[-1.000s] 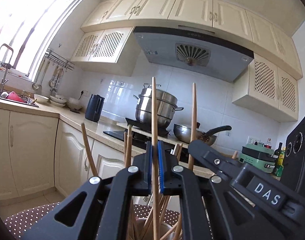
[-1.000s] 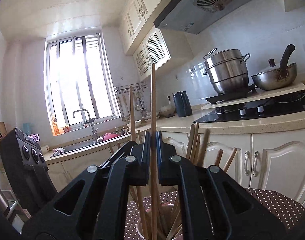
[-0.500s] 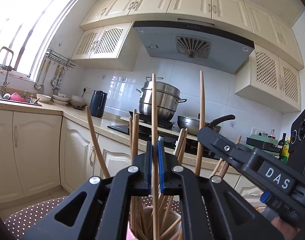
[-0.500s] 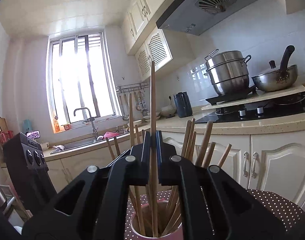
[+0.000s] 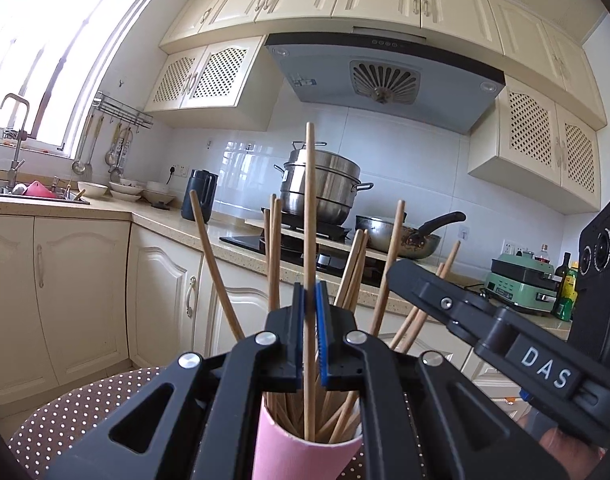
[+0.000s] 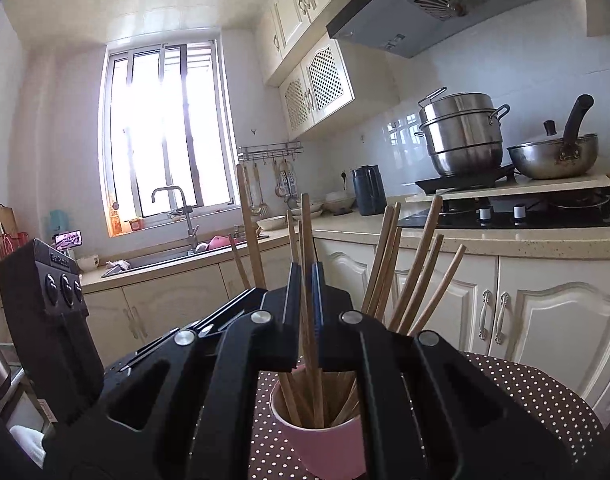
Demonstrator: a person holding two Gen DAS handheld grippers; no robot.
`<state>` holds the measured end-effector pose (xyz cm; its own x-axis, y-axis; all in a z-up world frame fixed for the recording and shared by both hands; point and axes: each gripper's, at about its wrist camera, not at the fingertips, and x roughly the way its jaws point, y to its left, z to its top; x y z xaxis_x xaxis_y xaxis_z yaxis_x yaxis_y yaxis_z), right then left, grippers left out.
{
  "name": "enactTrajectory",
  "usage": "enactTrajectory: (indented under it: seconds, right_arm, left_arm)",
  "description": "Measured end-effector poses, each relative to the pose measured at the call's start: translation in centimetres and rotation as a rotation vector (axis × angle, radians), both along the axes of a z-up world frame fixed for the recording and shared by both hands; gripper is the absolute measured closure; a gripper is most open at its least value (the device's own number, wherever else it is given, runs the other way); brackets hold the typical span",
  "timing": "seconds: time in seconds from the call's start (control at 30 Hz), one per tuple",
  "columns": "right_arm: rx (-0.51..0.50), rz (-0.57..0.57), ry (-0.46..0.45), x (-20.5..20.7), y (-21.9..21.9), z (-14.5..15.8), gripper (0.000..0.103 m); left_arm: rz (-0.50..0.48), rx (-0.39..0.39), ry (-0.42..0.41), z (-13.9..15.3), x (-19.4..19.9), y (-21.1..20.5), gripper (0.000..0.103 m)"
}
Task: Organize utensils
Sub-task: 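Lift both chopsticks upright and lower them into the pink cup, then open both tools and pull them back from the pink cup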
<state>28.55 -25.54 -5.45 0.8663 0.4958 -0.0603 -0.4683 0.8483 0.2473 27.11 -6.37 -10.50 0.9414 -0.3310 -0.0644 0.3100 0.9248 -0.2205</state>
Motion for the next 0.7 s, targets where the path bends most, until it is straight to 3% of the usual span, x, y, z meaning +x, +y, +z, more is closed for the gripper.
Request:
enactTrajectory:
  seconds: [0.4, 0.43, 0.47, 0.7]
  right_arm:
    - [0.014, -0.005, 0.055, -0.5, -0.3, -1.2, 0.097]
    - [0.016, -0.008, 0.059, -0.6, -0.3, -1.2, 0.097]
    - [0.017, -0.011, 0.061, -0.7, -0.3, -1.2, 0.097]
    - [0.035, -0.034, 0.064, -2.7, -0.8, -0.6, 0.097]
  left_arm:
    - [-0.025, 0.046, 0.085, -0.9, -0.6, 0.0, 0.096]
    - [-0.019, 0.049, 0.089, -0.9, -0.7, 0.0, 0.088]
    - [-0.003, 0.051, 0.093, -0.8, -0.9, 0.1, 0.074]
    - [0.029, 0.072, 0.092, 0.7, -2.8, 0.8, 0.063]
